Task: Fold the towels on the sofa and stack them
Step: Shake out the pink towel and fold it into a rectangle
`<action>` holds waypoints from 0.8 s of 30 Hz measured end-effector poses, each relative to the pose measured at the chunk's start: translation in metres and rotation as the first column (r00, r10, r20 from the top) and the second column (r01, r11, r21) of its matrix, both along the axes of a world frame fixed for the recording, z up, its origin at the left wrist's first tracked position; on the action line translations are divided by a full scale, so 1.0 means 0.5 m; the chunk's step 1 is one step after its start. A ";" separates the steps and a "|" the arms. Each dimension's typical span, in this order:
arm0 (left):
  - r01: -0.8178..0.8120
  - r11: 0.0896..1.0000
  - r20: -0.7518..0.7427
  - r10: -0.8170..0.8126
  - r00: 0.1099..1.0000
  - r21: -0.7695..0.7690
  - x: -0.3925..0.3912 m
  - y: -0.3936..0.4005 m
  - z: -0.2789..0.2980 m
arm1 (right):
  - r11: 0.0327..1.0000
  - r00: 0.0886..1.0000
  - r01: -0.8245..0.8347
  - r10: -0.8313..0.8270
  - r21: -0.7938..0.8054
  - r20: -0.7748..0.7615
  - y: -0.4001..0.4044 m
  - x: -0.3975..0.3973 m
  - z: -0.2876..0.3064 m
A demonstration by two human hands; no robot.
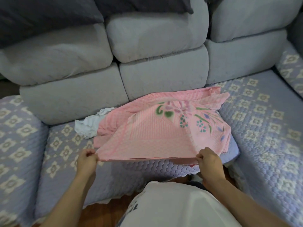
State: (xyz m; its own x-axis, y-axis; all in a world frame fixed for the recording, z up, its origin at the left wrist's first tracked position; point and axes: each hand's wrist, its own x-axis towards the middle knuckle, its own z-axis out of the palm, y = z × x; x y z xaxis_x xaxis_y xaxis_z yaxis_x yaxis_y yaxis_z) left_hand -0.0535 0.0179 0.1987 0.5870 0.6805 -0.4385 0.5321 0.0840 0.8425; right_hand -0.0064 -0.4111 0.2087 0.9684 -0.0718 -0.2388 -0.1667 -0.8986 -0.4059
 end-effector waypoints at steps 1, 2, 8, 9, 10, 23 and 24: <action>-0.035 0.993 0.071 0.044 0.997 -0.113 -0.001 -0.001 0.007 | 1.000 0.999 0.017 -0.018 0.013 0.045 -0.001 -0.001 0.002; -0.059 0.967 0.147 0.097 0.984 -0.247 -0.004 0.000 0.011 | 0.999 0.995 0.026 -0.029 0.023 0.094 -0.003 -0.003 0.006; -0.024 0.777 0.311 0.279 0.908 -0.629 -0.031 -0.035 0.026 | 0.888 0.914 0.401 -0.406 0.224 -0.026 0.031 0.009 0.021; 0.016 0.830 0.284 0.172 0.943 -0.557 -0.031 -0.046 0.031 | 0.810 0.856 0.508 -0.514 0.295 -0.061 0.036 0.019 0.031; 0.083 0.912 0.241 0.018 0.970 -0.401 -0.030 -0.052 0.037 | 0.769 0.831 0.525 -0.556 0.364 -0.023 0.036 0.030 0.046; 0.794 0.122 -0.447 -0.771 0.453 0.595 -0.066 -0.106 0.022 | 0.797 0.872 0.354 -0.471 0.488 0.136 -0.020 0.131 0.118; 0.779 0.094 -0.440 -0.780 0.444 0.619 -0.063 -0.103 0.026 | 0.825 0.893 0.330 -0.430 0.459 0.130 -0.032 0.139 0.109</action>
